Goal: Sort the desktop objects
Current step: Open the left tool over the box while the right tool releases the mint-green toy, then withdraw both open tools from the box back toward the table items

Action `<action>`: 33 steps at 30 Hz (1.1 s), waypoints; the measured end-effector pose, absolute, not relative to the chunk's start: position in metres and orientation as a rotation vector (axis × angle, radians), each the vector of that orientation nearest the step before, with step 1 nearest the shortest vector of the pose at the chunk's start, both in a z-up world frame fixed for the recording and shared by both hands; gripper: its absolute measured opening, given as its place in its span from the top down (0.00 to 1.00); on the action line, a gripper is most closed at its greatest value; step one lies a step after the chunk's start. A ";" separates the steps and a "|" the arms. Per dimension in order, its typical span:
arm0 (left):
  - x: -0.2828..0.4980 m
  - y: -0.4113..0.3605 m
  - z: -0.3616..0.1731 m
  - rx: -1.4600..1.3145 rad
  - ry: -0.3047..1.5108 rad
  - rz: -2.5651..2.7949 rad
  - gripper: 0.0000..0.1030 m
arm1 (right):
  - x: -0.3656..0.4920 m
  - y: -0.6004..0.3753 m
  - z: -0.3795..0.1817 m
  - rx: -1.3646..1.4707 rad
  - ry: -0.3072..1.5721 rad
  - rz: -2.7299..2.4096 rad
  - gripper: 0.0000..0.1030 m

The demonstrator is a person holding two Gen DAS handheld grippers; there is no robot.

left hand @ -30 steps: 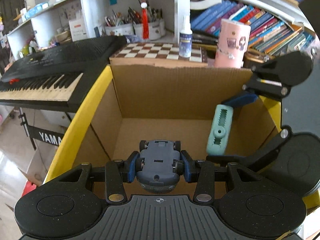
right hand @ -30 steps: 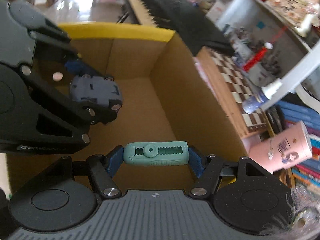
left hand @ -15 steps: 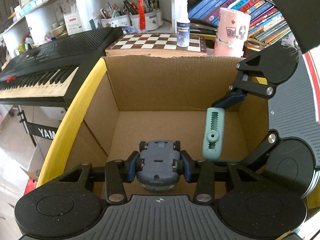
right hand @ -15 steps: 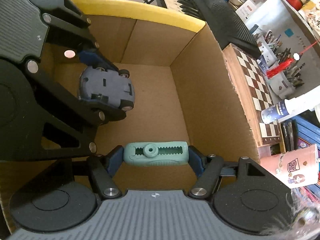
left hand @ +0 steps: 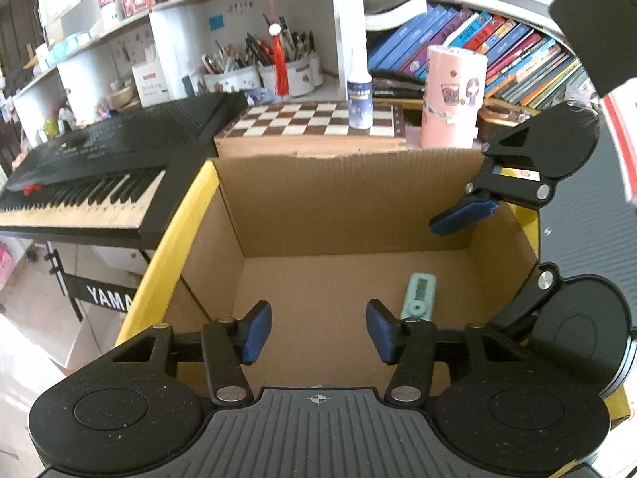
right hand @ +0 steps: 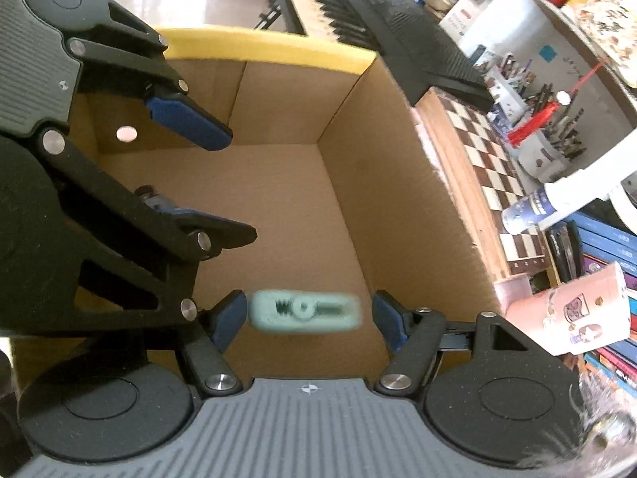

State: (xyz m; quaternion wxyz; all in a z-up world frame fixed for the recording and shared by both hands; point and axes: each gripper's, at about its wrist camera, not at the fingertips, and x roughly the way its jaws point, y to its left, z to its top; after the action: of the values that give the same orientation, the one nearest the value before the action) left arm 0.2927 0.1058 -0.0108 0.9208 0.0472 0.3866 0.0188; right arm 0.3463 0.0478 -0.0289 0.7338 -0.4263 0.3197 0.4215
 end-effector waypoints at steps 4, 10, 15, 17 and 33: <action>0.285 0.105 -0.003 0.094 0.769 0.037 0.46 | 0.345 0.038 -0.019 -0.890 0.685 0.896 0.34; 0.268 0.107 0.013 0.072 0.722 0.036 0.45 | 0.335 0.020 0.003 -0.787 0.657 0.850 0.34; 0.247 0.111 0.027 0.056 0.677 0.033 0.44 | 0.319 0.005 0.021 -0.679 0.633 0.794 0.34; 0.238 0.113 0.031 0.046 0.661 0.035 0.42 | 0.310 -0.002 0.027 -0.641 0.618 0.767 0.34; 0.163 0.140 0.051 -0.049 0.548 0.073 0.35 | 0.224 -0.044 0.064 -0.304 0.546 0.506 0.36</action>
State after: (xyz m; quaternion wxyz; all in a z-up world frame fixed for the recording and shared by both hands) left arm 0.1626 0.1404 0.0509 0.9617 -0.0243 0.2707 0.0359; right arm 0.2245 -0.0444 0.0643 0.9203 -0.1478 0.2655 0.2463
